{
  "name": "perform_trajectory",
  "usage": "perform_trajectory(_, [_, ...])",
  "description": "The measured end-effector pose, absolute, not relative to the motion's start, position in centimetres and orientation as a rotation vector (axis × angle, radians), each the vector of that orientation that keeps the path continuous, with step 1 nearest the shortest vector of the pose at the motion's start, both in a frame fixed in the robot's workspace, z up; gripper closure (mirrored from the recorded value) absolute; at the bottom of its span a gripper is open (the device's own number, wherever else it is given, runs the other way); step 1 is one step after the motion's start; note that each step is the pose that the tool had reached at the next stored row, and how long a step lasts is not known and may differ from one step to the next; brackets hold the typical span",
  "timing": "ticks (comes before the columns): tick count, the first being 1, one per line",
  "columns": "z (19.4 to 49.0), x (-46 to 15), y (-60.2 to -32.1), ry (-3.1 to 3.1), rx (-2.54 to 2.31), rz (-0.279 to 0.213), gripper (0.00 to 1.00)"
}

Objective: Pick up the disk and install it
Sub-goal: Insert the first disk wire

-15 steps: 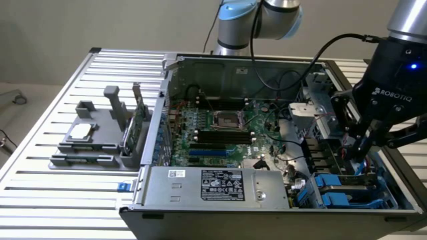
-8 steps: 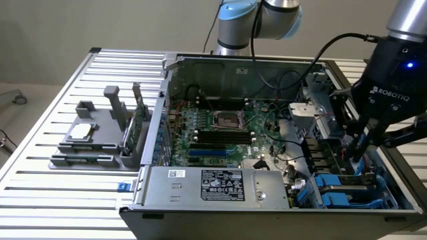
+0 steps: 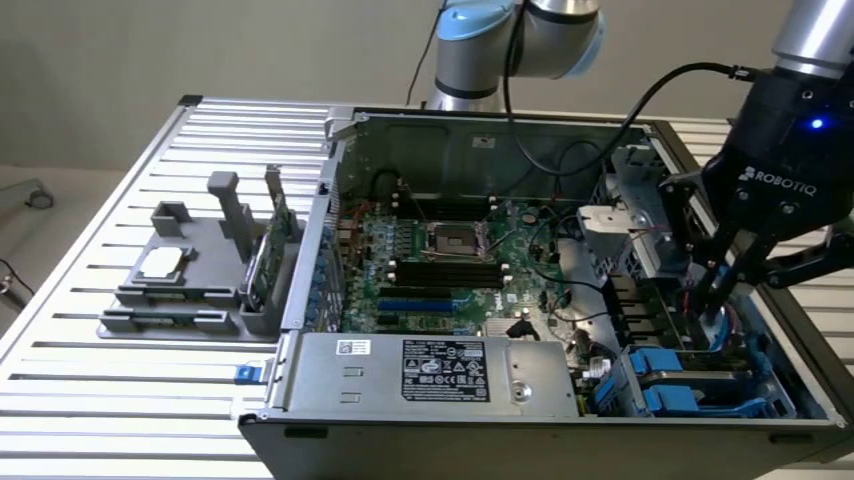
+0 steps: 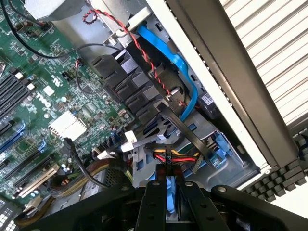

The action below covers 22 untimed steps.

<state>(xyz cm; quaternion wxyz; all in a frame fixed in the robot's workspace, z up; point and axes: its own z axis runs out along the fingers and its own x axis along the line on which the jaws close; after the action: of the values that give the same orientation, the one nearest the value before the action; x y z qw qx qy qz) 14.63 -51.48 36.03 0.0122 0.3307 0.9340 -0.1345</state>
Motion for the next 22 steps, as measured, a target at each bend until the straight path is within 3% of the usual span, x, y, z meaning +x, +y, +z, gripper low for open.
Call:
perform_trajectory(19, [36.04, 15.08, -51.42, 2.911, 1.037, -0.417, 0.82])
perform_trajectory(22, [36.05, 15.08, -51.42, 2.911, 1.038, -0.416, 0.69])
